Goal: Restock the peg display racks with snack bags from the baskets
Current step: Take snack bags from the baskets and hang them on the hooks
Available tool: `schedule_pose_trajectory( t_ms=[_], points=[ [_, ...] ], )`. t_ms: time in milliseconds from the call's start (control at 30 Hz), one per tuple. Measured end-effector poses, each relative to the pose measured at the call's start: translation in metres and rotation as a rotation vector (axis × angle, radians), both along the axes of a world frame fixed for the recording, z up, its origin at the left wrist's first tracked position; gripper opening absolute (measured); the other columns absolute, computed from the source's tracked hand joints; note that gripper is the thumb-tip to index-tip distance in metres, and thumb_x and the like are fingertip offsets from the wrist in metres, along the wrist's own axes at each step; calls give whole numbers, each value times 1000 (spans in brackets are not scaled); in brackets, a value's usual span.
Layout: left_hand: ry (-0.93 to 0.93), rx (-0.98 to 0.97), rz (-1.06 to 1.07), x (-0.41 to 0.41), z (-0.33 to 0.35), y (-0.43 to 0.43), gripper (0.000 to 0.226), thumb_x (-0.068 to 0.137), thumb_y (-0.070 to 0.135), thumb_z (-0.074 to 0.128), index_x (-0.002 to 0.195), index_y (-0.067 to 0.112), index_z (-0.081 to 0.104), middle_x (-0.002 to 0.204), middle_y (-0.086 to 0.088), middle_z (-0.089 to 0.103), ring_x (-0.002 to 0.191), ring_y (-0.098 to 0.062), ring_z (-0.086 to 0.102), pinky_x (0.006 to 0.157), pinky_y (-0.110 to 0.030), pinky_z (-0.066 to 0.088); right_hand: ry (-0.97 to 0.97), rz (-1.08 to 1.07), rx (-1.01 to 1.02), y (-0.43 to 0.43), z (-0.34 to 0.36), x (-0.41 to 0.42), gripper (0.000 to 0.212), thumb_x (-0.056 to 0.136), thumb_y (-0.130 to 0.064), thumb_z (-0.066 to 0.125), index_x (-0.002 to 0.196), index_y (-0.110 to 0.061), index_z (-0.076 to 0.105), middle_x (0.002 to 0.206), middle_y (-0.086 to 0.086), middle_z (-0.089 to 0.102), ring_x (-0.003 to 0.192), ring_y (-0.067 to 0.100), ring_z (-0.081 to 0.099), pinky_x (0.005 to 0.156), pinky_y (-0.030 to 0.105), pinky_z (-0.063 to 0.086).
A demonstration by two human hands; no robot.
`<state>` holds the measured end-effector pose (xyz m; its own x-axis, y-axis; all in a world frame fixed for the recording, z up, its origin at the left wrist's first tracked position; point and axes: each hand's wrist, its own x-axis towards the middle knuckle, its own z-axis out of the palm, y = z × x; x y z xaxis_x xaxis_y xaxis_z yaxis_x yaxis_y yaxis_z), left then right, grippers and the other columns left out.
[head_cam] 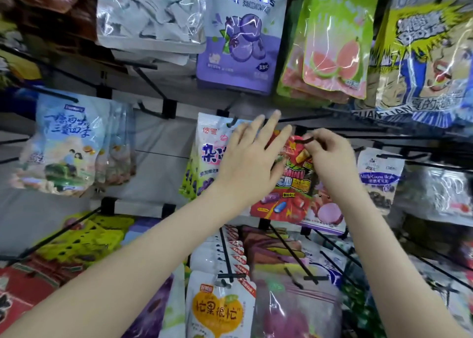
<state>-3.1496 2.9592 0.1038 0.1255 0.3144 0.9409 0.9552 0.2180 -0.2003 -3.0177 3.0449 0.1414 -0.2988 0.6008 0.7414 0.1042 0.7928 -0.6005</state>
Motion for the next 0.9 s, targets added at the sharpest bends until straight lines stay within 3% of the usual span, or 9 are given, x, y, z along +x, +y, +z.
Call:
schedule_pose_trajectory(
  t_ms=[67, 200, 300, 400, 533, 633, 733, 800, 900],
  points=[
    [44, -30, 42, -8, -2, 2, 54, 89, 38, 46, 137, 16, 52, 149, -17, 38, 134, -36, 41, 109, -47, 25, 42, -52, 63, 8, -3, -14, 13, 93, -5, 52, 99, -11, 61, 93, 8, 64, 71, 9, 57, 64, 20, 45],
    [117, -101, 145, -22, -6, 2, 56, 86, 41, 41, 133, 15, 57, 150, -19, 36, 138, -37, 35, 114, -47, 19, 101, -276, 283, 13, -13, -33, 19, 81, 4, 58, 100, 0, 59, 105, 16, 52, 102, 36, 47, 81, 33, 31],
    [145, -144, 217, -23, -7, 0, 57, 86, 41, 37, 134, 15, 56, 151, -18, 34, 140, -35, 33, 115, -45, 17, 60, -419, 371, 5, -32, -39, 20, 87, -12, 60, 106, -7, 61, 122, 15, 50, 115, 29, 37, 90, 40, 28],
    [155, -94, 202, -24, -11, -3, 56, 89, 37, 42, 140, 14, 49, 153, -19, 31, 141, -34, 31, 116, -44, 16, -64, -435, 440, 0, -53, -39, 35, 92, -28, 49, 120, -7, 55, 132, 11, 50, 128, 23, 31, 101, 47, 24],
    [33, -31, 312, -21, -25, -11, 72, 93, 45, 42, 153, 17, 15, 157, -20, 21, 143, -32, 27, 115, -49, 21, -280, -384, 391, 0, -56, -34, 54, 99, -38, 41, 144, -9, 34, 153, 6, 31, 146, 23, 13, 113, 47, 11],
    [-27, -47, 348, -13, -34, -18, 67, 94, 48, 38, 151, 15, 25, 156, -19, 25, 143, -32, 27, 114, -54, 25, -392, -373, 381, -1, -61, -32, 65, 100, -43, 39, 152, -14, 15, 160, 5, 13, 148, 22, 1, 116, 45, 5],
    [-114, -59, 272, -1, -45, -29, 58, 93, 41, 40, 144, 13, 43, 152, -21, 33, 140, -36, 32, 112, -55, 28, -379, -308, 408, -13, -77, -26, 69, 92, -43, 41, 152, -14, 20, 160, 9, 14, 147, 28, 9, 115, 50, 12],
    [-165, -49, 229, 10, -55, -42, 54, 93, 36, 42, 142, 13, 45, 150, -22, 35, 138, -39, 35, 111, -55, 30, -289, -230, 443, -25, -90, -18, 64, 90, -35, 47, 147, -8, 33, 156, 16, 24, 144, 33, 21, 114, 53, 21],
    [-247, -20, 201, 41, -81, -70, 53, 94, 31, 41, 143, 12, 43, 148, -24, 37, 136, -41, 37, 110, -55, 32, -149, -110, 485, -49, -110, 6, 57, 90, -29, 45, 140, -4, 42, 148, 18, 37, 137, 30, 32, 112, 46, 27]
  ],
)
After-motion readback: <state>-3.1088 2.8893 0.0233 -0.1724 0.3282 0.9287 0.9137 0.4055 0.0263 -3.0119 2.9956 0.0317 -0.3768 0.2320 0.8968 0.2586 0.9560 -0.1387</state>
